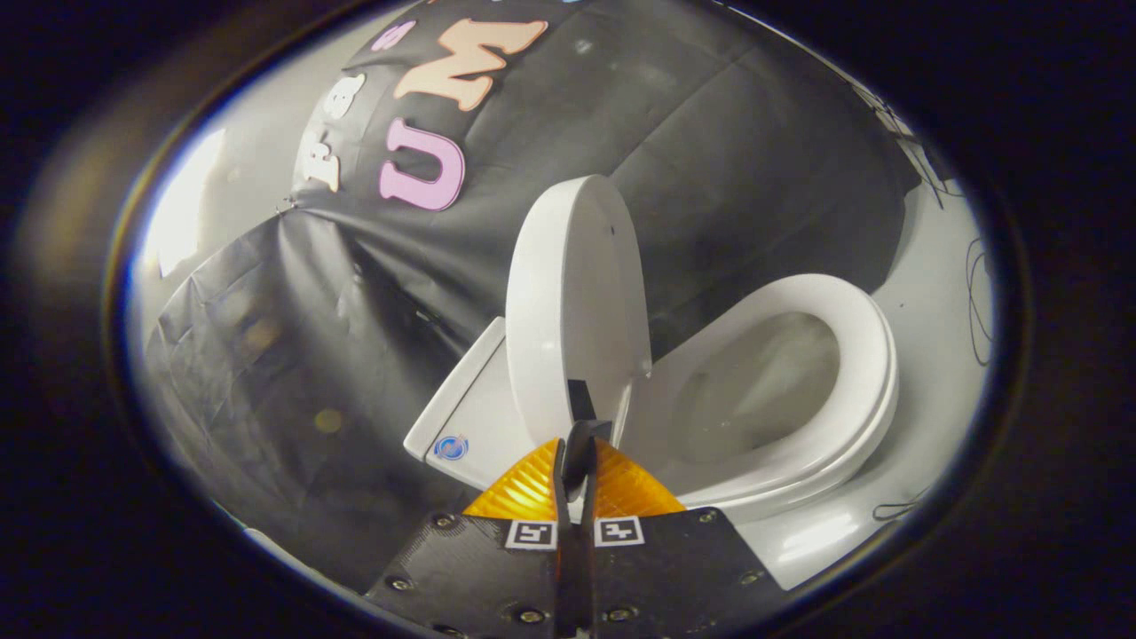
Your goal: Open the toilet lid.
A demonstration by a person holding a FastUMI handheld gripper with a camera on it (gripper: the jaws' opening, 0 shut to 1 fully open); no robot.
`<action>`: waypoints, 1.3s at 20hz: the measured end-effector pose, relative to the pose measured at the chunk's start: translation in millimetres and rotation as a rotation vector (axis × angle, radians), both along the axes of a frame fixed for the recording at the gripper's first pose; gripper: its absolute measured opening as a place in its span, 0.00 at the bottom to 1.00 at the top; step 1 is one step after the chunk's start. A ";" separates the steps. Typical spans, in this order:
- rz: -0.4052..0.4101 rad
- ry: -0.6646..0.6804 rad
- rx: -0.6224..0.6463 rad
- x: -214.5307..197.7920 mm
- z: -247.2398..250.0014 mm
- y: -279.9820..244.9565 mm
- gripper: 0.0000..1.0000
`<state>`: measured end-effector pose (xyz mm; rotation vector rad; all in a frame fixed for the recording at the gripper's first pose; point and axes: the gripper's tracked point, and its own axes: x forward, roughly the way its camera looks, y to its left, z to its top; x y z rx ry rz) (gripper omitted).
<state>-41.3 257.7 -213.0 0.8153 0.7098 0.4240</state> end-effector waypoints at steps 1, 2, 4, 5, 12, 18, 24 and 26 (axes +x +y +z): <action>0.004 -0.006 -0.003 -0.5 1.1 1.7 0.01; 0.005 -0.010 -0.009 1.2 2.7 3.3 0.01; 0.008 -0.017 -0.024 0.9 6.3 6.2 0.01; 0.011 -0.020 -0.030 0.6 7.6 7.2 0.01; 0.022 -0.040 -0.055 3.0 13.9 14.3 0.01; 0.034 -0.053 -0.073 3.9 19.1 21.6 0.01; 0.035 -0.059 -0.060 7.1 22.9 27.5 0.02; 0.038 -0.064 -0.058 8.3 26.8 32.0 0.02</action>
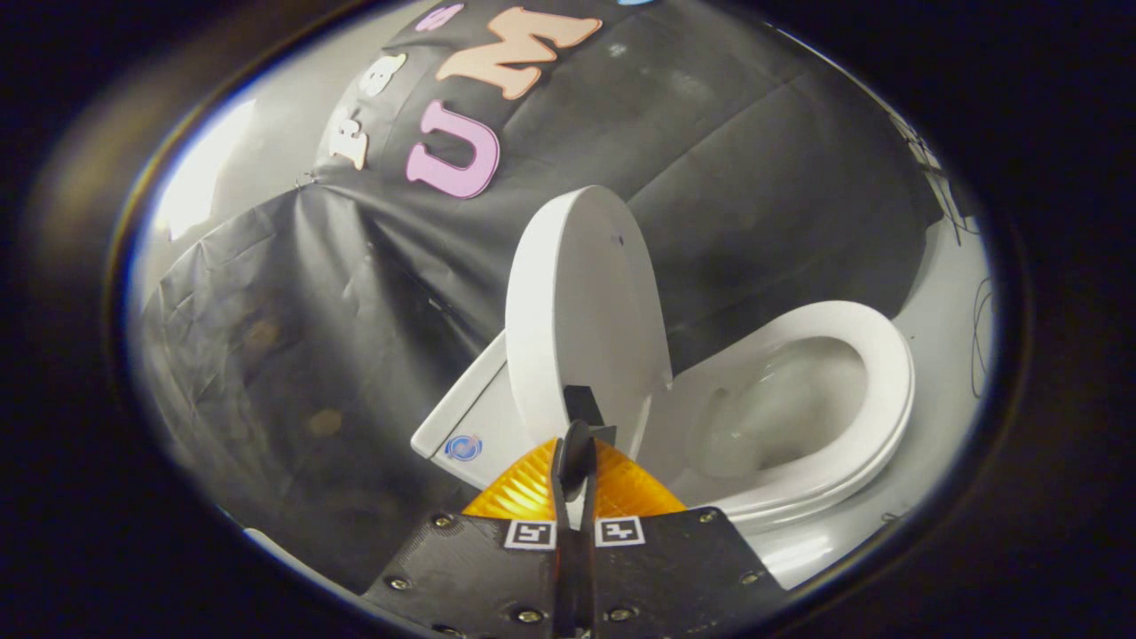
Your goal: Open the toilet lid.
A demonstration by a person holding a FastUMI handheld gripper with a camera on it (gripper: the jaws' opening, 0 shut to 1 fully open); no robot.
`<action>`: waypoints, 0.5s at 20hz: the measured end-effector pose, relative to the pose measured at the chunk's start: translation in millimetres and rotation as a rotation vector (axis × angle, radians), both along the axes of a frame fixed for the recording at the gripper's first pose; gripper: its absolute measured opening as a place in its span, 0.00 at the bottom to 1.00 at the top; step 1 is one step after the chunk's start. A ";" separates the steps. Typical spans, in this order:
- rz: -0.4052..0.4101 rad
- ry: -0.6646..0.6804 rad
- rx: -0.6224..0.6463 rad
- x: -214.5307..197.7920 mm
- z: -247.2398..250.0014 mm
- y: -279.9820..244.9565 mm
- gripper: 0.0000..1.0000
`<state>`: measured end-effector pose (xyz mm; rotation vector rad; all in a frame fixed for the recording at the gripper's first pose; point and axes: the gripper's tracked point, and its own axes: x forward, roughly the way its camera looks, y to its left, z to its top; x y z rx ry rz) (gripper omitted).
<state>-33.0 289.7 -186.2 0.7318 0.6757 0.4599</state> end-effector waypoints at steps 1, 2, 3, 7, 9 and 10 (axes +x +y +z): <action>0.001 -0.003 -0.002 1.9 1.2 1.8 0.02; 0.001 -0.005 -0.003 2.2 2.2 3.2 0.02; 0.001 -0.008 -0.004 1.6 3.0 4.0 0.02; -0.005 -0.002 0.020 2.9 5.2 9.4 0.02; -0.005 -0.009 0.018 3.1 6.4 11.1 0.02; -0.006 -0.010 0.017 3.9 6.9 11.7 0.02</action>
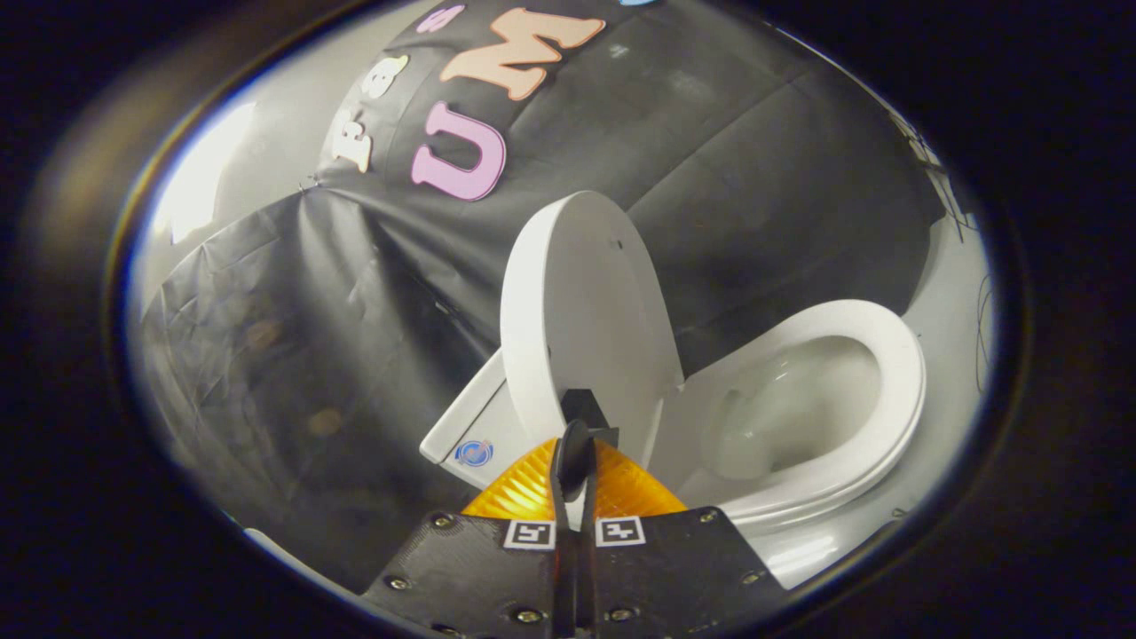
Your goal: Open the toilet lid.
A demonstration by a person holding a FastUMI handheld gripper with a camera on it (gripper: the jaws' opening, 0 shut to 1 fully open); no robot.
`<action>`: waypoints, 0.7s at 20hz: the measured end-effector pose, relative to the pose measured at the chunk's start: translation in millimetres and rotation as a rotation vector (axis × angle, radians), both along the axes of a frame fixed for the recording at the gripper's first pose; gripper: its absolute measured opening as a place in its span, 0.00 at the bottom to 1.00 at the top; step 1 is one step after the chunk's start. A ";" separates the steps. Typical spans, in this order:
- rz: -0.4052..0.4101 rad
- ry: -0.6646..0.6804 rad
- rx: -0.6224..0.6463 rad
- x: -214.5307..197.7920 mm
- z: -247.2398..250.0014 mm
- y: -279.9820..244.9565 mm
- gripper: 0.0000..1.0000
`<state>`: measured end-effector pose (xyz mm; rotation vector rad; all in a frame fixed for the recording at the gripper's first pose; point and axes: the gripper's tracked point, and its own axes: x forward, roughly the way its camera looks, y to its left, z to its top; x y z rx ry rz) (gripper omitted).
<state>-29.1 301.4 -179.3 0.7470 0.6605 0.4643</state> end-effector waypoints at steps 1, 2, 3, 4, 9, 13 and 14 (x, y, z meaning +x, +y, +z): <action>0.001 -0.002 -0.001 0.2 0.6 0.5 0.02; 0.001 -0.002 0.000 0.6 1.5 2.1 0.02; 0.001 -0.002 -0.002 -1.1 1.5 4.1 0.02; -0.002 -0.002 -0.005 -0.6 2.0 4.3 0.02; -0.003 -0.022 -0.059 0.3 3.3 7.7 0.02; 0.001 -0.058 -0.120 -0.1 8.8 17.4 0.02; 0.003 -0.067 -0.130 1.6 11.0 21.9 0.02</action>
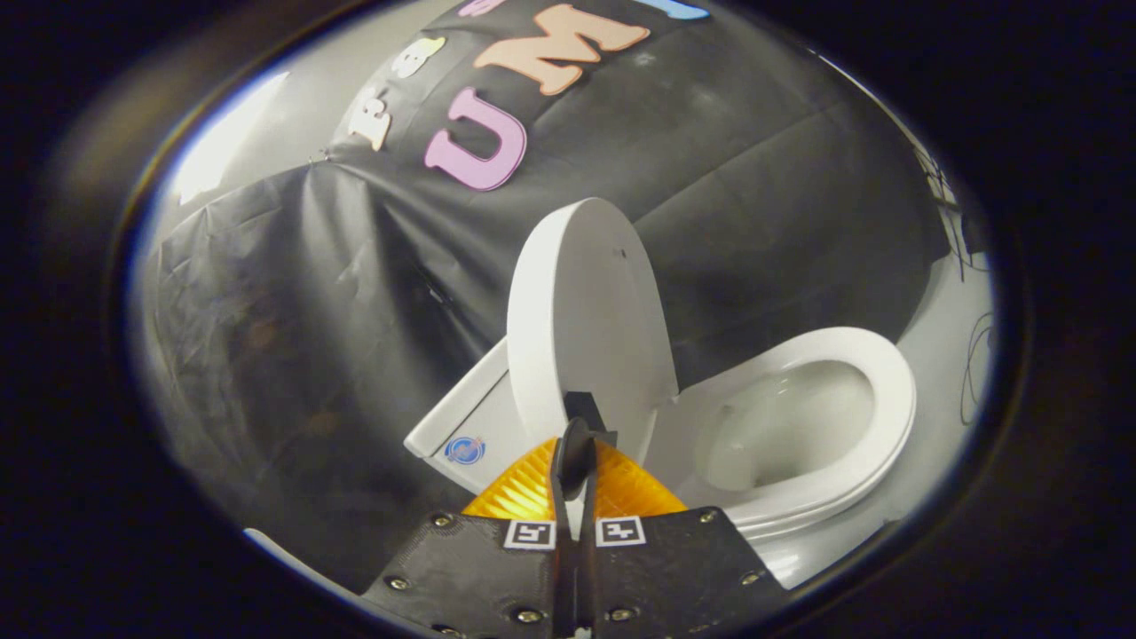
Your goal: Open the toilet lid.
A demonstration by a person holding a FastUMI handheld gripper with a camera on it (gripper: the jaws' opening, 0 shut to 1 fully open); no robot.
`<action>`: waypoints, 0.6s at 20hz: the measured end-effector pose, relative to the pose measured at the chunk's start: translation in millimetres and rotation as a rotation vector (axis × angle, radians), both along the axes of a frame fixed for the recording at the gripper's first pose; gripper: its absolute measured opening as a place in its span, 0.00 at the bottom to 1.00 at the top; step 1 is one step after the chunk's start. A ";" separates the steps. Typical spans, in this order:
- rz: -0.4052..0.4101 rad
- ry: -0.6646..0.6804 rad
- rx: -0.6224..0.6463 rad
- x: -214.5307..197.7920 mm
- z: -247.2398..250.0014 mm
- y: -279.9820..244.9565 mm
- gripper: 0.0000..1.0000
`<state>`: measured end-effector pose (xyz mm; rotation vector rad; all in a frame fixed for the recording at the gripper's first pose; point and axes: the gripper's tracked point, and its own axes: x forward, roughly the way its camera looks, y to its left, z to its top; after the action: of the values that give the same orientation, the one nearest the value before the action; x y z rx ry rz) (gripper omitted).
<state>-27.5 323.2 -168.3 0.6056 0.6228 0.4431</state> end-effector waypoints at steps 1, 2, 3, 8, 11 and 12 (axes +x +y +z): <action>0.002 -0.008 -0.006 2.0 2.4 6.5 0.02; 0.002 -0.014 -0.008 2.8 5.0 11.3 0.02; 0.004 -0.019 -0.009 2.7 5.3 15.4 0.02; 0.013 -0.040 -0.040 3.2 10.3 31.2 0.02; 0.018 -0.049 -0.043 3.8 12.2 37.8 0.02; 0.018 -0.051 -0.039 3.9 12.7 41.4 0.02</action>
<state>-23.7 364.7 -155.6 0.5506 0.5872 0.4614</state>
